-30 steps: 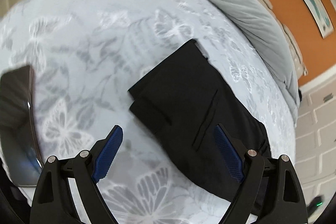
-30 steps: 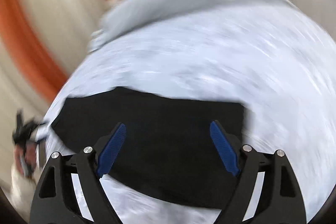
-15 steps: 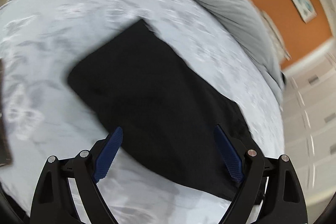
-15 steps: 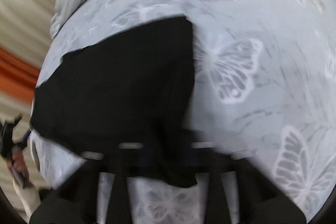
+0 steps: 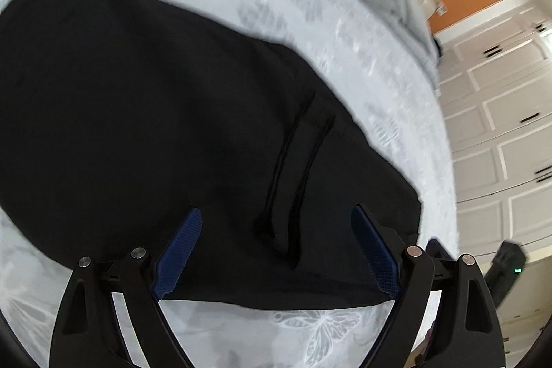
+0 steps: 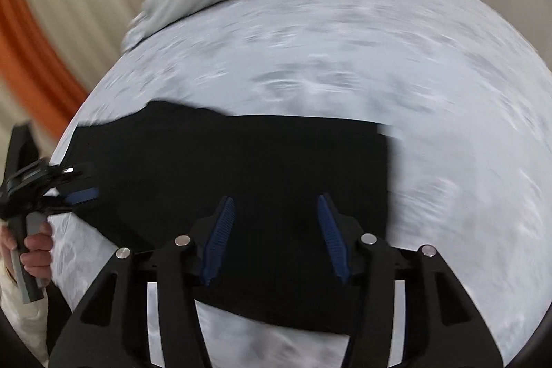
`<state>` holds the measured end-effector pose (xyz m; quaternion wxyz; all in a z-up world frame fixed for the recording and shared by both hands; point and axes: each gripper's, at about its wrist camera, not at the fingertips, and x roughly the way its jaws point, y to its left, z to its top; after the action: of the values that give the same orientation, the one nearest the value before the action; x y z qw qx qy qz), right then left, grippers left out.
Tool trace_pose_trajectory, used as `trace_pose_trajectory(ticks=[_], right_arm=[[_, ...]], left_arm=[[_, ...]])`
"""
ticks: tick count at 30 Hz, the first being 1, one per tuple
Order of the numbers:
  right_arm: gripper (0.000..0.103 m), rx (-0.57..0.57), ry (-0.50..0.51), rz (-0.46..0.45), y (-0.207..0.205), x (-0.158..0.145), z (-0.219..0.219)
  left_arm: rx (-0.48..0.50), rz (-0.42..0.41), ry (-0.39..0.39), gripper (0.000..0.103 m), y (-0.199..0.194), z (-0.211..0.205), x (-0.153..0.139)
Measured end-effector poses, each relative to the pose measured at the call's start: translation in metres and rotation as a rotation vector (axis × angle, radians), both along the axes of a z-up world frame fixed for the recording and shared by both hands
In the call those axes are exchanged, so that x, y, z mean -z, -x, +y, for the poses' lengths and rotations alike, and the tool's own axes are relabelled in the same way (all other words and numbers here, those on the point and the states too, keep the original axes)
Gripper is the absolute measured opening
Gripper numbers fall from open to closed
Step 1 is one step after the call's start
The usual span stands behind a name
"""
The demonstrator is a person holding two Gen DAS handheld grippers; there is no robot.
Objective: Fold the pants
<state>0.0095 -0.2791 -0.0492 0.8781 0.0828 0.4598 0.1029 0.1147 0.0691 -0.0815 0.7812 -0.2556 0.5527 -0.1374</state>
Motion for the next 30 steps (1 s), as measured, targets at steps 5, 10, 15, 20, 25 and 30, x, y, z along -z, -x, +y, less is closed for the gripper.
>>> trace_pose_trajectory(ticks=[5,10,15,20,25,30], right_arm=[[0.047,-0.08,0.142,-0.005,-0.046,0.014,0.048],[0.05,0.139,0.062,-0.026,-0.051,-0.013,-0.01],[0.06,0.339,-0.067,-0.016,-0.022,-0.016,-0.095],[0.06,0.373,-0.068,0.053,0.002,0.003,-0.138],[0.05,0.295,-0.157,0.045,0.001,0.024,-0.151],[0.042,0.191,-0.082,0.029,-0.022,0.037,-0.123]], left_arm=[[0.078,-0.027,-0.007,0.086,0.005,-0.025,0.005],[0.197,-0.093,-0.03,0.086,0.001,-0.058,0.004],[0.178,-0.116,-0.083,0.072,-0.013,-0.067,0.017],[0.146,-0.074,0.016,0.007,-0.022,-0.055,0.024],[0.111,-0.082,-0.017,0.007,-0.023,-0.05,0.024],[0.103,-0.104,-0.042,0.007,-0.022,-0.055,0.019]])
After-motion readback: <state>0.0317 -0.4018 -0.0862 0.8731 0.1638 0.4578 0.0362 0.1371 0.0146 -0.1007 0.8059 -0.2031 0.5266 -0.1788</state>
